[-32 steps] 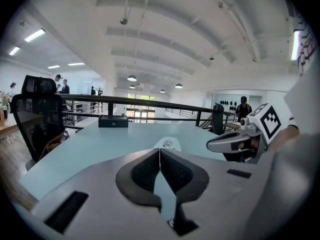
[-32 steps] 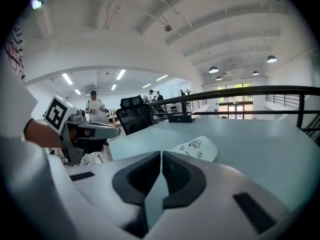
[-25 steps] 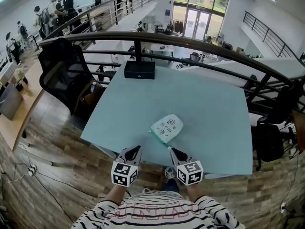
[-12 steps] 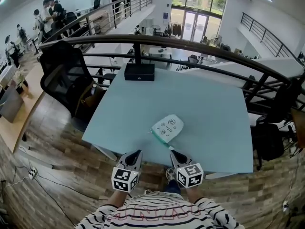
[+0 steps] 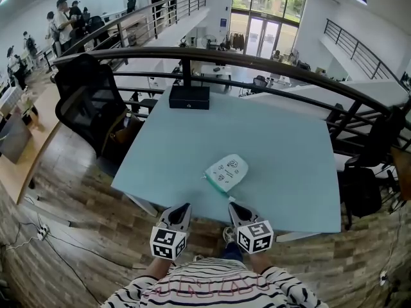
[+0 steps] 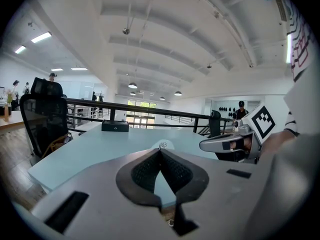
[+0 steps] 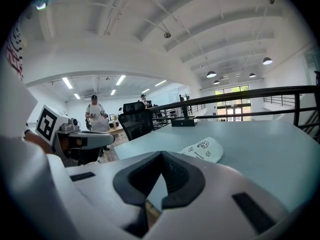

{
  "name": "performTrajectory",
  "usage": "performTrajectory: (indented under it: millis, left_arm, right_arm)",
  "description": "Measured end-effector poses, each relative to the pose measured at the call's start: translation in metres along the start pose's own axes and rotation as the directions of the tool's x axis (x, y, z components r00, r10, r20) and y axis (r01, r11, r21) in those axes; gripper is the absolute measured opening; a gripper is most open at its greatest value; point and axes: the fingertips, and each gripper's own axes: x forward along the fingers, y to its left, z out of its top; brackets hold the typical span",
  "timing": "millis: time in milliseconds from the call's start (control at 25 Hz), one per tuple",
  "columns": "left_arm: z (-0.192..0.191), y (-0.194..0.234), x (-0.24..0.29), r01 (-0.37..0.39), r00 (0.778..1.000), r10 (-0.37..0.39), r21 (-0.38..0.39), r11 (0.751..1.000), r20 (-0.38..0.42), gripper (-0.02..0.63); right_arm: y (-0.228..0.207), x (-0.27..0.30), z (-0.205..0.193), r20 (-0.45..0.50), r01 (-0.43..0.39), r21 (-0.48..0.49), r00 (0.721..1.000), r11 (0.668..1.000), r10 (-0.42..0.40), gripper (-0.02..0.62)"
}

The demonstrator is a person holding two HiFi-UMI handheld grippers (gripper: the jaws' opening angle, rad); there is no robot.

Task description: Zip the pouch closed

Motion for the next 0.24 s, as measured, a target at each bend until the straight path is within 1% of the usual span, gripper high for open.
performTrajectory:
  millis: [240]
  left_arm:
    - [-0.0009,0.0002,-0.003,0.001,1.0,-0.001,-0.003,1.0,0.001,0.025]
  right_arm:
    - [0.0022,-0.0004,-0.0016,-0.005,0.003,0.001,1.0,1.0,-0.003,0.026]
